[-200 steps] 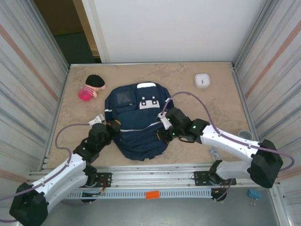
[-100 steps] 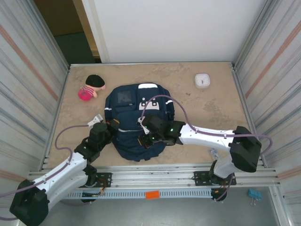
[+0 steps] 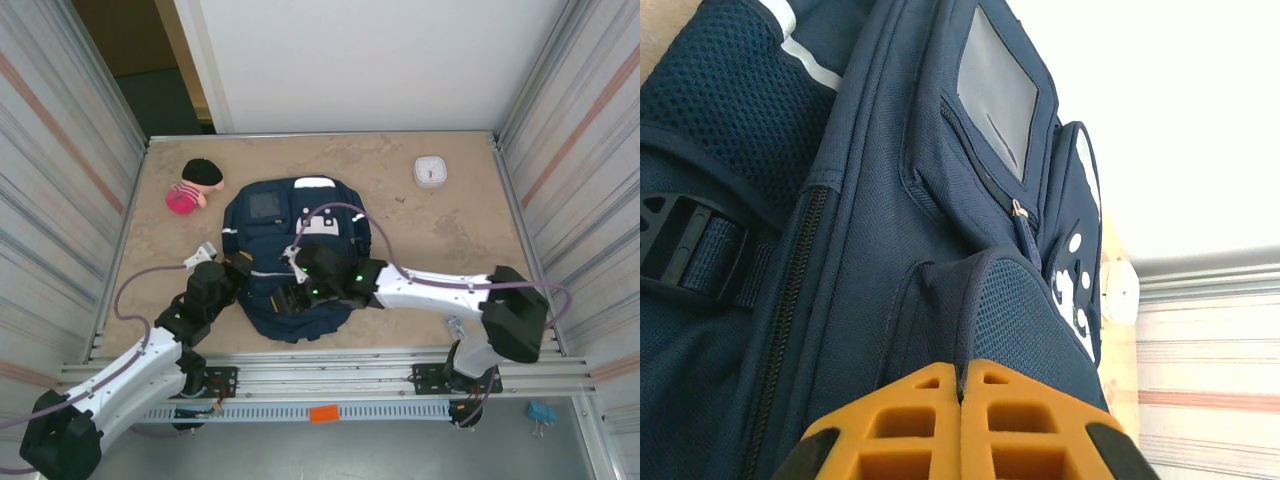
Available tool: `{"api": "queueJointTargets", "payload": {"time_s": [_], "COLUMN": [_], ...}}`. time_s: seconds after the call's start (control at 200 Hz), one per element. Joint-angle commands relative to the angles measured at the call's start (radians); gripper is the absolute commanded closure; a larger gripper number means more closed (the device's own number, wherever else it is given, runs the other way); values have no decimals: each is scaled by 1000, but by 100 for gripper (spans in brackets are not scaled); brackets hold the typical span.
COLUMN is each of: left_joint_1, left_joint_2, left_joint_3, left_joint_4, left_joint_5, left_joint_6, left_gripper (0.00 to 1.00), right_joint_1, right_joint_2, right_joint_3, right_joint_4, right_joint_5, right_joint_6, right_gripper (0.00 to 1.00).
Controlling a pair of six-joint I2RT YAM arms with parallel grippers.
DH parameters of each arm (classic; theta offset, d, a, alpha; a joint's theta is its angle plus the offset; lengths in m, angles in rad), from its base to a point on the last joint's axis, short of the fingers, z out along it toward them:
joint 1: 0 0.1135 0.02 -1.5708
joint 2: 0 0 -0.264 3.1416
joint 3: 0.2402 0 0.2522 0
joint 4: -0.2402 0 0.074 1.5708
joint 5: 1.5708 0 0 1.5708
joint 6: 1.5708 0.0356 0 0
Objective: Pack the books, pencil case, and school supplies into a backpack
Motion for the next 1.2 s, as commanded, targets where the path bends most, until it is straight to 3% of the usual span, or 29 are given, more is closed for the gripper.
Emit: {"api": "queueJointTargets", "payload": {"time_s": [0.0,0.185,0.391,0.636,0.732,0.787,0.857,0.952,1.107,1.193], "left_joint_1": [26,39,39,39,39,39,38,37,-19,-83], "left_joint_2": [-15,30,37,46,32,13,-20,-71,-138,-166], "left_joint_3": [30,23,47,61,72,85,110,150,221,255], "left_joint_4": [28,72,65,19,-18,-63,-130,-246,-418,-496], "left_joint_5": [2,69,92,164,194,202,213,229,258,220], "left_joint_6": [36,25,63,117,139,156,192,247,298,318], "left_gripper": [100,100,100,100,100,92,75,57,45,44], "right_joint_1": [-64,-138,-157,-197,-203,-202,-203,-201,-193,-190], "right_joint_2": [-108,-145,-146,-134,-125,-128,-140,-155,-155,-143], "right_joint_3": [-104,-243,-307,-261,-253,-251,-243,-211,-140,-116], "right_joint_4": [94,221,387,417,418,420,425,411,364,363], "right_joint_5": [50,64,119,165,174,183,188,186,176,165], "right_joint_6": [161,367,461,451,449,438,411,353,244,219], "right_gripper": [45,44,44,64,76,83,90,91,92,94]}}
